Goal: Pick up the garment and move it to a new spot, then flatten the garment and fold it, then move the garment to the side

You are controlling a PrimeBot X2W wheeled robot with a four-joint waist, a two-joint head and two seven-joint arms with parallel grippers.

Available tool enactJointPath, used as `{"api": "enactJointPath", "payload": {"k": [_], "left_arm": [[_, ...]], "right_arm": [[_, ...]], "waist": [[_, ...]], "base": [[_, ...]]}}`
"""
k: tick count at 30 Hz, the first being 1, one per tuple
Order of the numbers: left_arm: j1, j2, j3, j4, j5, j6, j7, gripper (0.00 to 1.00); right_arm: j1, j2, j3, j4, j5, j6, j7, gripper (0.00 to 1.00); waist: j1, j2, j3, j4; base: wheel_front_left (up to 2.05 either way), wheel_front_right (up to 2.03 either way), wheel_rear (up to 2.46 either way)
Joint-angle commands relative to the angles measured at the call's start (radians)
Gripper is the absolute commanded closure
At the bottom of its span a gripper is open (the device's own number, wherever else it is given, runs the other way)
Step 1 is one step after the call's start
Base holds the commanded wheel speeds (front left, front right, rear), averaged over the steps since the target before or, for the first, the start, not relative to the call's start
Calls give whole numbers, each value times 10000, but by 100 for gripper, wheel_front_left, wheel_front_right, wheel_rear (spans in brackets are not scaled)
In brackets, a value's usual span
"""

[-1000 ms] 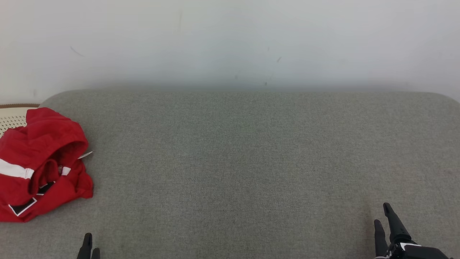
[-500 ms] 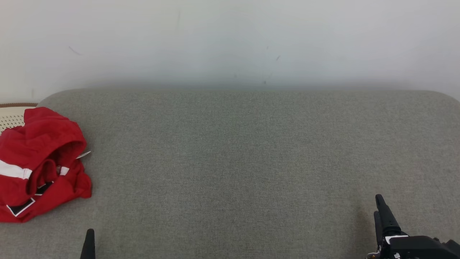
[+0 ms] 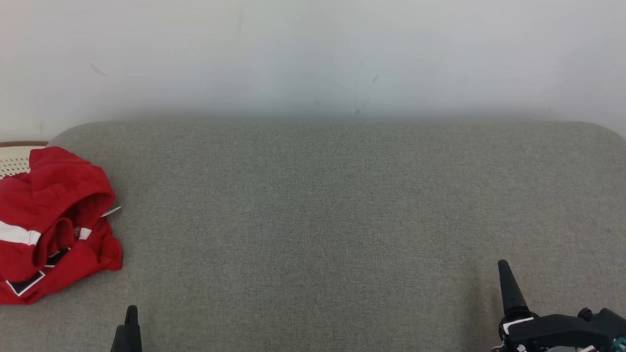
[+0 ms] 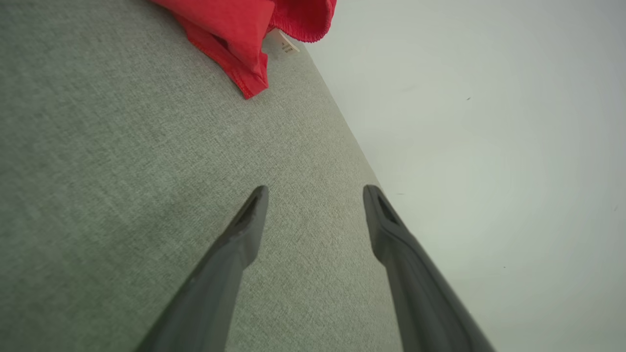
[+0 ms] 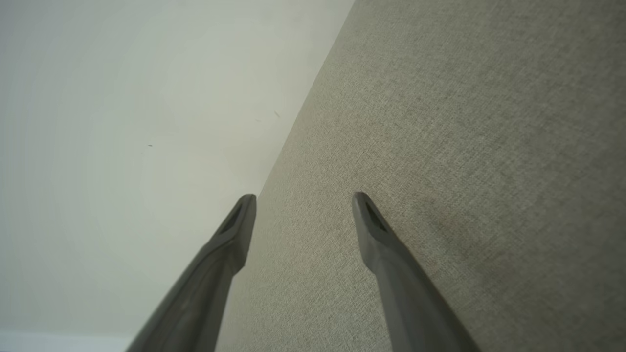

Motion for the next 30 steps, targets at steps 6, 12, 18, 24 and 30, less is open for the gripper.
{"api": "enactJointPath", "payload": {"k": [6, 12, 18, 24, 30], "left_arm": [[-200, 77, -87, -238, 1284, 178, -307, 0], [-204, 81, -156, -181, 2155, 303, -511, 0], [-236, 85, -220, -199, 2961, 423, -706, 0], [-208, 88, -243, -230, 3605, 539, -851, 0], [-186, 91, -257, -263, 4423, 749, -1020, 0]], "right_arm": [[-275, -220, 324, -151, -1069, 2, -287, 0], [-308, -293, 525, -120, -1900, 3, -494, 0], [-304, -332, 663, -82, -2637, 3, -684, 0], [-282, -342, 730, -36, -3223, 3, -840, 0], [-263, -371, 809, -25, -3915, 4, -1022, 0]], "waist": [[0, 0, 1, -26], [0, 0, 15, -58], [0, 0, 38, -89], [0, 0, 44, -102], [0, 0, 53, -108]], "base": [[0, 0, 0], [0, 0, 0], [0, 0, 0], [0, 0, 0], [0, 0, 0]]}}
